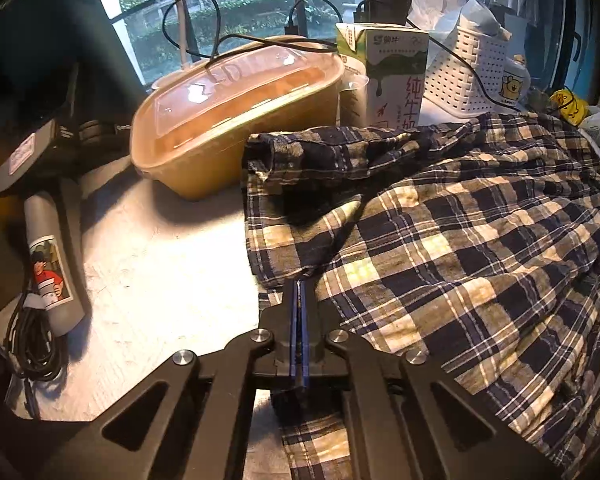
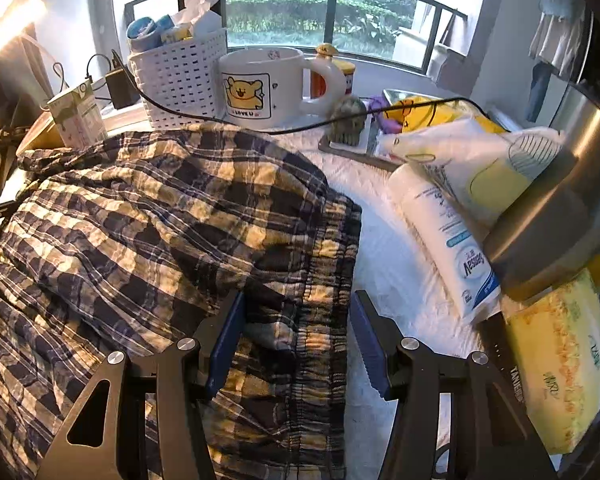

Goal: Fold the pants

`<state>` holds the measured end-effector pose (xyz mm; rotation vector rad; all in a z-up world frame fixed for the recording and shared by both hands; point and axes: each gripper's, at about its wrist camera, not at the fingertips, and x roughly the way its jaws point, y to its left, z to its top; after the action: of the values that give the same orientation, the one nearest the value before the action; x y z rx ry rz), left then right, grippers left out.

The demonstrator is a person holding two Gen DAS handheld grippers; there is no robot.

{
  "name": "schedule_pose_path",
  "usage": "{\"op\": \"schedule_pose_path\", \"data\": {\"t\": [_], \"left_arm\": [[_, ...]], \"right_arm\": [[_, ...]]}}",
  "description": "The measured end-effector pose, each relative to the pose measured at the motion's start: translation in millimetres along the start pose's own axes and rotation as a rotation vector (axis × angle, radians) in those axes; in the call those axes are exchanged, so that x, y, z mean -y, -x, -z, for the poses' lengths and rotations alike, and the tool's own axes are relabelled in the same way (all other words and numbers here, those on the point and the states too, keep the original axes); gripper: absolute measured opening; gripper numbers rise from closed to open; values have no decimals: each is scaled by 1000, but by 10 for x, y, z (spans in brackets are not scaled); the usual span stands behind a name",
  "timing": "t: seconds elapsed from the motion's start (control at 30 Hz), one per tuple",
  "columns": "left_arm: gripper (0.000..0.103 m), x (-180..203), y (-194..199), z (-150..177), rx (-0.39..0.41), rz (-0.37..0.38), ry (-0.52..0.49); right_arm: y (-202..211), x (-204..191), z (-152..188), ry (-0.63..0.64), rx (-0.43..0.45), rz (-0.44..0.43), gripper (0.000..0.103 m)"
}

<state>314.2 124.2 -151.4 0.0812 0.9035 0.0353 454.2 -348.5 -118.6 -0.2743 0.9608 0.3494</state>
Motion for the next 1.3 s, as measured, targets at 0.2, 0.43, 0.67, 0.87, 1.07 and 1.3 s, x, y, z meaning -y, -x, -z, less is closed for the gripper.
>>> {"op": "schedule_pose_path", "data": {"t": [0.2,0.43,0.67,0.87,1.07,1.3], "left_arm": [[4,-132,110,40,9,0,89],[44,-103,845,334,113,-14,120],[45,357,1423,993,137,108,74],[45,692,1730,1390,143,171,51],[47,926,1879,1757,95,287,4],[74,1188,1960,1966,102,351,-59]], "right_arm": [[188,23,95,-7,26,25,56],[695,63,443,-23,79,50,61],[1091,13,896,-28,97,77,69],[1357,-160,1305,-6,111,87,70],[1493,-292,1675,-6,114,94,70],[1609,-289,1963,-42,120,108,72]]}}
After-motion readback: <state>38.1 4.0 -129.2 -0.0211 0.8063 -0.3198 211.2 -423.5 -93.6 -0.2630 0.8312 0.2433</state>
